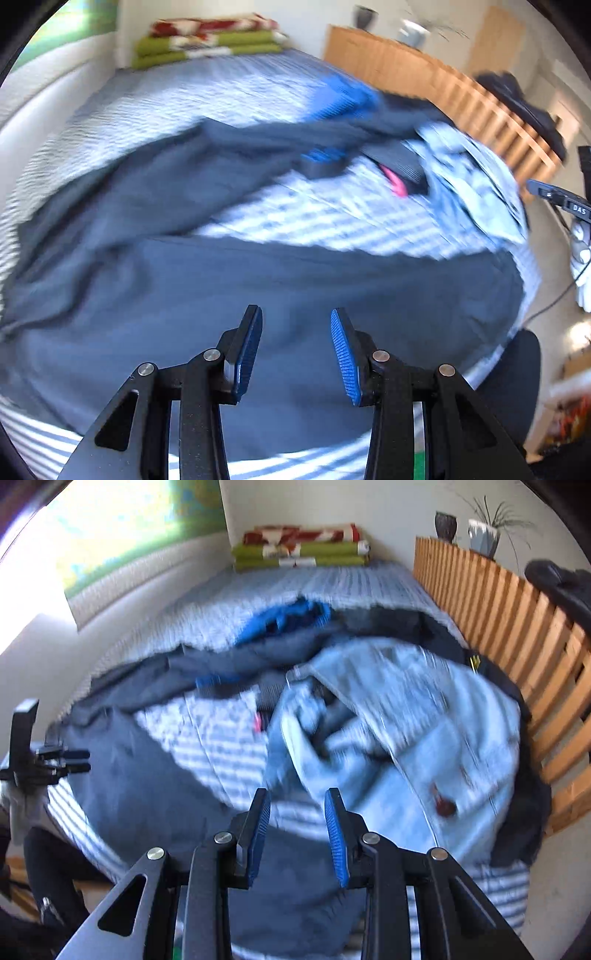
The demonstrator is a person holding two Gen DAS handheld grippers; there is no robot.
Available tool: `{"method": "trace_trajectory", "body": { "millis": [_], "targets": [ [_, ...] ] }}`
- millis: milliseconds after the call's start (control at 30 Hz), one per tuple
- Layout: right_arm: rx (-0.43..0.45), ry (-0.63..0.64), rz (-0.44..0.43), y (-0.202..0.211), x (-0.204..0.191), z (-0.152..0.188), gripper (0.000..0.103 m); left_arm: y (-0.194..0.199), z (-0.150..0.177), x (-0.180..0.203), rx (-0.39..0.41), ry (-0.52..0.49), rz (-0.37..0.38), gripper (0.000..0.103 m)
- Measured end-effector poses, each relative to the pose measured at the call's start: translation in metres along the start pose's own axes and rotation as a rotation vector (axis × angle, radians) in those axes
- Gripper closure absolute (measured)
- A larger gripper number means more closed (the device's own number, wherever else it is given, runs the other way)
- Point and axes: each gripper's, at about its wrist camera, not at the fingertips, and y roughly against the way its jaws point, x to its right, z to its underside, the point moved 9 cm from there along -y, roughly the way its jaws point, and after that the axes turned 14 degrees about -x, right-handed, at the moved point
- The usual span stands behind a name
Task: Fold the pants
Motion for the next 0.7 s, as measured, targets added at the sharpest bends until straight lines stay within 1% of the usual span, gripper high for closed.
{"method": "trace_trajectory", "body": {
  "millis": [100, 167, 233, 300, 367, 433, 500, 533, 600, 633, 700],
  "targets": [
    [0.027, 0.038, 0.073, -0.004, -0.005, -0.041, 0.075, 0.022, -0.017, -0.051, 0.040, 0.057, -0.070, 0.061],
    [0.017, 0.046, 0.088, -0.013, -0.007, -0.068, 0.075, 0.032, -0.038, -0.080, 0.055, 0.088, -0.105, 0.061],
    [0.014, 0.065, 0.128, -0.021, -0.007, -0.091, 0.075, 0.038, -0.064, -0.100, 0.067, 0.101, -0.126, 0.061],
    [-0.010, 0.056, 0.194, -0.033, 0.003, -0.113, 0.075, 0.037, -0.091, -0.108, 0.078, 0.104, -0.120, 0.061],
    [-0.055, -0.004, 0.201, -0.047, 0.021, -0.127, 0.075, 0.027, -0.124, -0.103, 0.083, 0.086, -0.075, 0.061],
    [-0.086, -0.091, 0.181, -0.059, 0.043, -0.140, 0.075, 0.012, -0.151, -0.091, 0.084, 0.063, -0.040, 0.061],
    [-0.097, -0.150, 0.160, -0.064, 0.063, -0.149, 0.075, -0.013, -0.178, -0.070, 0.073, 0.019, -0.021, 0.061],
    [-0.099, -0.180, 0.147, -0.069, 0.075, -0.156, 0.074, -0.029, -0.191, -0.058, 0.053, -0.004, -0.007, 0.061],
    [-0.099, -0.228, 0.126, -0.077, 0.091, -0.163, 0.070, -0.059, -0.210, -0.035, 0.013, -0.024, 0.039, 0.061],
    [-0.104, -0.245, 0.098, -0.082, 0.097, -0.168, 0.067, -0.073, -0.221, -0.025, -0.004, -0.027, 0.062, 0.061],
    [-0.123, -0.257, 0.044, -0.096, 0.102, -0.174, 0.061, -0.097, -0.238, -0.007, -0.020, -0.036, 0.072, 0.058]
  ]
}}
